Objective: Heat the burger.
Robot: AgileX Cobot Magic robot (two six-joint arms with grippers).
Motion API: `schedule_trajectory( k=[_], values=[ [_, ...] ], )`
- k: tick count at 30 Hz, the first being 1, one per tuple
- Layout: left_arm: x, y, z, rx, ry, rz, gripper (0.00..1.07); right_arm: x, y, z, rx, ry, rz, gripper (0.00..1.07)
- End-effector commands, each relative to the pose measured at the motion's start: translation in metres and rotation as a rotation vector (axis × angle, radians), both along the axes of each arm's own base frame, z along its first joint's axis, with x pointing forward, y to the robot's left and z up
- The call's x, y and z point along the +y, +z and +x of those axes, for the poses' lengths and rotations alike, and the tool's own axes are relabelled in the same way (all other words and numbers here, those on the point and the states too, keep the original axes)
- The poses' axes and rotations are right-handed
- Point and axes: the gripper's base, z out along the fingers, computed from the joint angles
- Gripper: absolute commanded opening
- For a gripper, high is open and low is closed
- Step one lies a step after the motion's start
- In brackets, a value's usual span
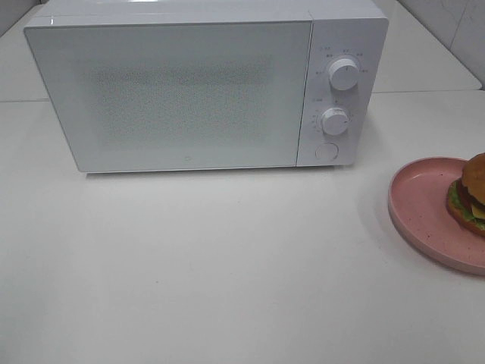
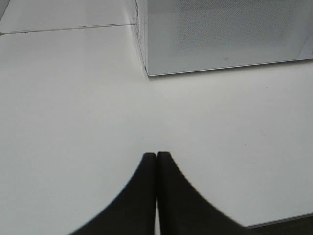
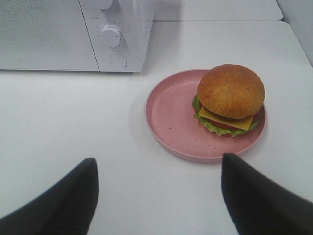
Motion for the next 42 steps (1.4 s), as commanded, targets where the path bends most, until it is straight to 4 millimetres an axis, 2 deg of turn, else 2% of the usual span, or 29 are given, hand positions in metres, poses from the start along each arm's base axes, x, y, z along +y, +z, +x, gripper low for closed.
schedule_trajectory(
  k=[1, 17, 22, 42],
  values=[
    [-0.0006, 0.0005, 0.0011, -0.011, 0.003, -0.011, 0.00, -0.0007, -0.0001, -0.0035, -0.036, 0.000, -0.003, 0.67],
    [-0.0007, 0.0005, -0.0004, -0.022, 0.017, -0.012, 0.00, -0.0007, 0.0000, -0.0035, -0.036, -0.009, -0.003, 0.67],
    [-0.0014, 0.0005, 0.0004, -0.024, 0.114, -0.012, 0.00, 0.0001, 0.0000, -0.0041, -0.035, -0.130, -0.003, 0.67],
    [-0.0017, 0.0004, -0.0021, -0.042, 0.129, -0.011, 0.00, 0.0001, 0.0000, -0.0041, -0.035, -0.132, -0.003, 0.67]
  ],
)
